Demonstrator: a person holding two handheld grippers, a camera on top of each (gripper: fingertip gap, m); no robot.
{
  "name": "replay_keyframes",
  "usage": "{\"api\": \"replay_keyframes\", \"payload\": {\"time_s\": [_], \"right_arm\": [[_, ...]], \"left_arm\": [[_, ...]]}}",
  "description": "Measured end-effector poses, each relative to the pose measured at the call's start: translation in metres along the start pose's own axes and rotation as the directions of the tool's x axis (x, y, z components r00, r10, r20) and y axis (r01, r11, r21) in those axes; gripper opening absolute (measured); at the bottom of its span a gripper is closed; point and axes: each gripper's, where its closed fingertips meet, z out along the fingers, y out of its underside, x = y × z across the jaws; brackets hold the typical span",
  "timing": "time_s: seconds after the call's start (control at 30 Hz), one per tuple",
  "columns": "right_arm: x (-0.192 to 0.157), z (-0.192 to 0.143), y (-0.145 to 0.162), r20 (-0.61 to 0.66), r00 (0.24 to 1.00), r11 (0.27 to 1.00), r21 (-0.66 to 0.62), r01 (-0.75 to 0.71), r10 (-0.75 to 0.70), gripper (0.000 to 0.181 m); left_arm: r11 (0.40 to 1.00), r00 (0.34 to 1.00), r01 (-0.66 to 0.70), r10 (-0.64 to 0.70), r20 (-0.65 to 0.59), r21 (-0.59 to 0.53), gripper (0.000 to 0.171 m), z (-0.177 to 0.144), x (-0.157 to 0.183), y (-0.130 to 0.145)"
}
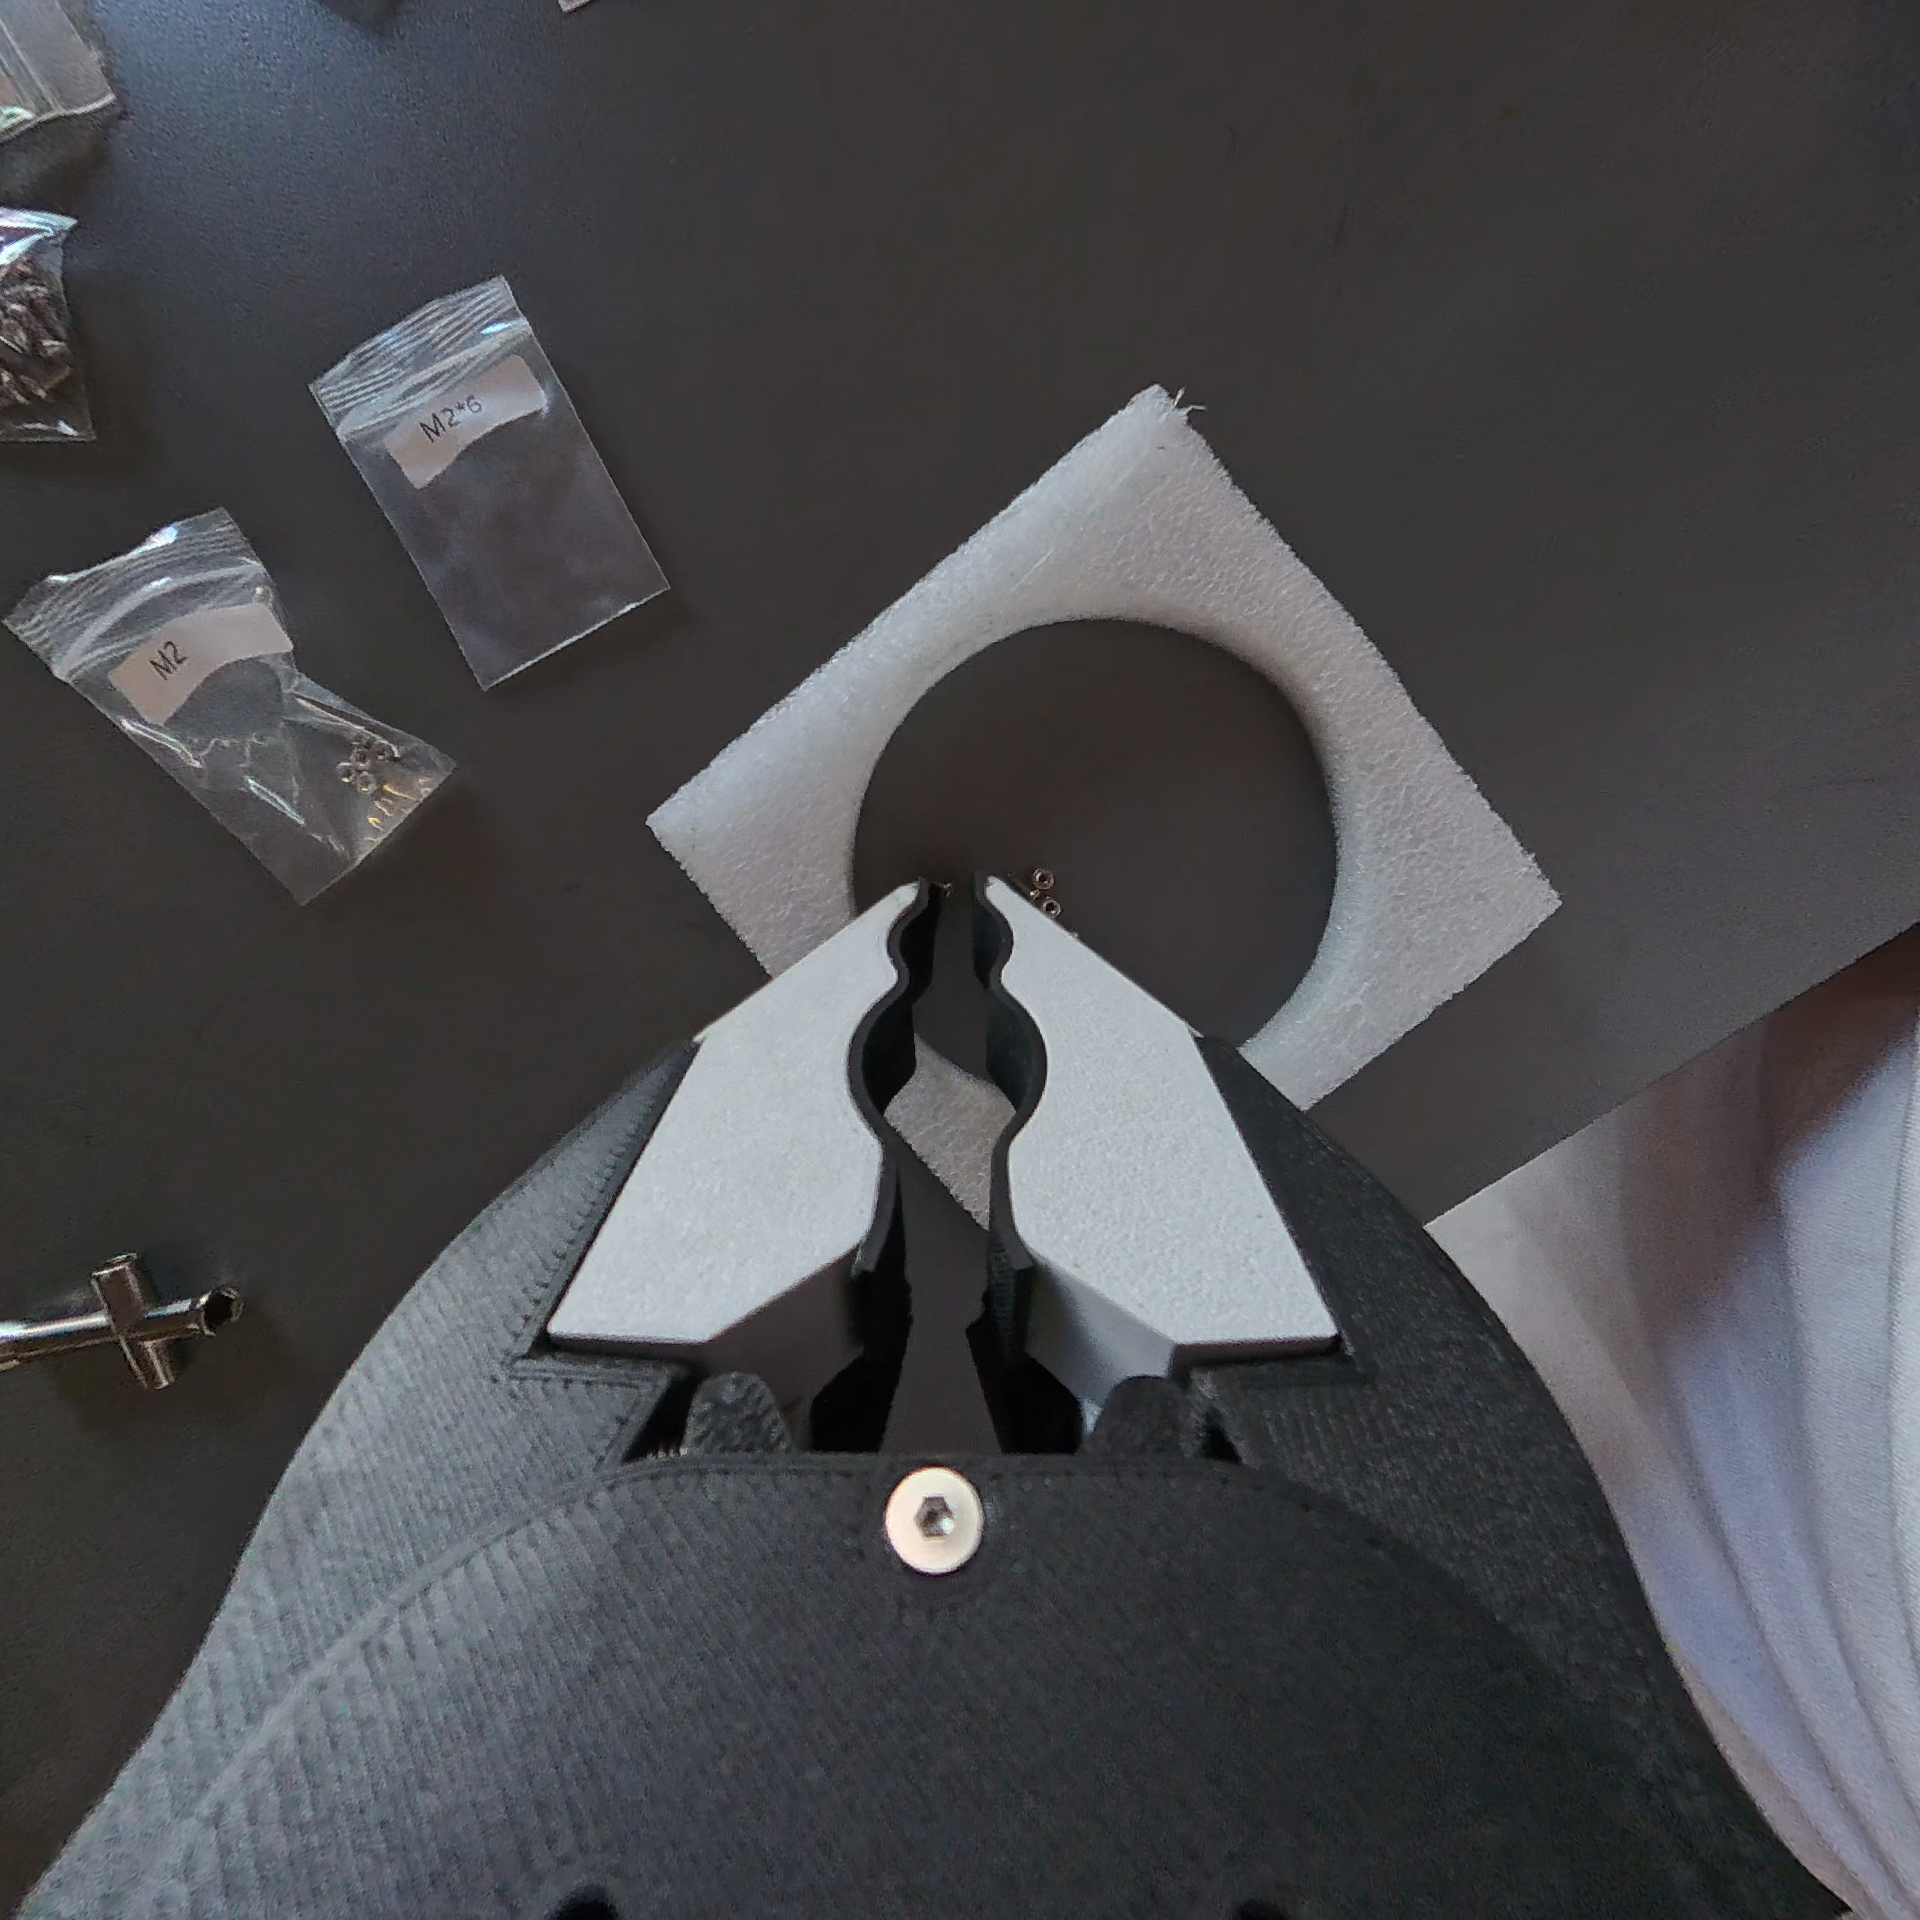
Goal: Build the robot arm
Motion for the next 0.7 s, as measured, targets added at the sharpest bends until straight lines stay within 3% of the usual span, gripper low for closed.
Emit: {"api": "replay_keyframes", "payload": {"time_s": [0.7], "right_arm": [[-0.0006,0.0005,0.0004,0.005,1.0,1.0,-0.002,-0.002,0.002,0.0]], "left_arm": [[1.0,1.0,-0.006,0.006,0.002,0.028,0.0,-0.0055,-0.0004,0.0026]]}}
